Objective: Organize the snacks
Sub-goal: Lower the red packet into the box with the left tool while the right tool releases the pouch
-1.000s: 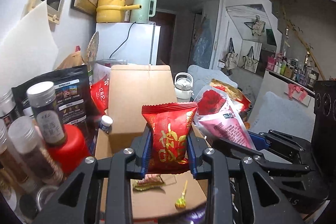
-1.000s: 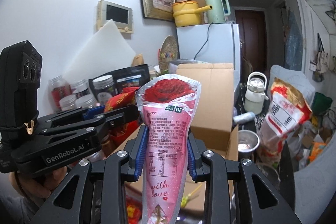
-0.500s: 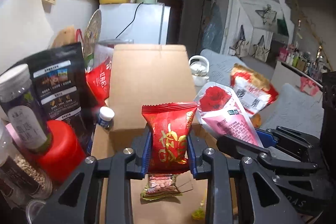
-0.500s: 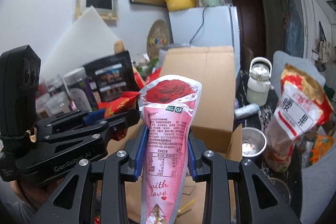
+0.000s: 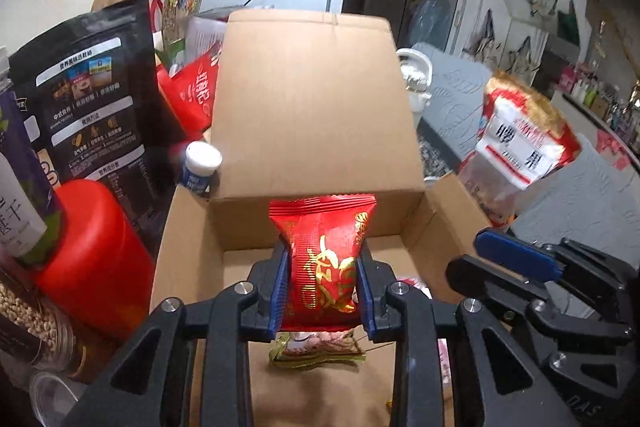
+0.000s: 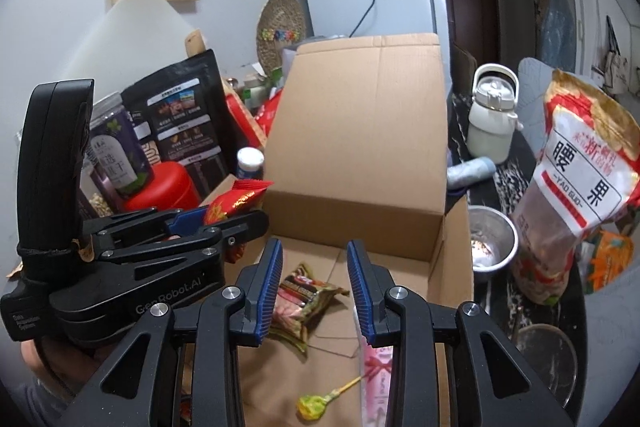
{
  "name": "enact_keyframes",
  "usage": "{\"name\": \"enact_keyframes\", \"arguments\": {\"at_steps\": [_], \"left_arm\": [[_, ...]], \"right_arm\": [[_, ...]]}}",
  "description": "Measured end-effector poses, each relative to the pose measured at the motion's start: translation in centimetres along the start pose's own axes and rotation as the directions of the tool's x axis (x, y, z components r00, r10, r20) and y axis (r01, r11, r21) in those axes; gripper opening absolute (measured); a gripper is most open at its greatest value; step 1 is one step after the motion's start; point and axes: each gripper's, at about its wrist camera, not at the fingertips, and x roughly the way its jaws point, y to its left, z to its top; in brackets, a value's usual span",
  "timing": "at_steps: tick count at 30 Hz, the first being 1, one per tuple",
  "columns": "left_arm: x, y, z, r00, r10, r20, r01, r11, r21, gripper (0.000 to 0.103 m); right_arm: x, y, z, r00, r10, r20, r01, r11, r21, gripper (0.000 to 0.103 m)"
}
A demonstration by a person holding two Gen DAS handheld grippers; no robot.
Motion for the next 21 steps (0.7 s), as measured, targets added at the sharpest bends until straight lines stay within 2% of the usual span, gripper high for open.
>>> {"name": "enact_keyframes", "arguments": {"at_steps": [3, 8, 14, 16, 21], "left_arm": [[1.0, 0.1, -0.1, 0.998, 0.035, -0.051, -0.035, 0.999, -0.004, 0.030], [2.3, 0.1, -0.3, 0.990, 0.046, -0.132, -0.047, 0.999, -0.011, 0.030], [2.5, 0.3, -0.3, 0.987, 0.064, -0.150, -0.066, 0.998, -0.011, 0.031], [2.7, 0.5, -0.3, 0.985, 0.071, -0.158, -0.074, 0.997, -0.012, 0.031], [3.1, 0.8, -0.3, 0.981, 0.087, -0.176, -0.091, 0.996, -0.016, 0.031]], "right_arm": [[0.2, 0.0, 0.0, 1.000, -0.009, -0.010, 0.009, 1.000, 0.003, 0.033], [0.6, 0.0, -0.2, 0.999, -0.023, -0.031, 0.023, 1.000, 0.003, 0.033], [0.8, -0.2, -0.2, 0.999, -0.036, -0.041, 0.036, 0.999, 0.007, 0.034], [0.7, -0.3, -0.2, 0.998, -0.040, -0.041, 0.041, 0.999, 0.011, 0.040], [0.6, -0.5, -0.2, 0.998, -0.043, -0.042, 0.044, 0.999, 0.020, 0.042]]}}
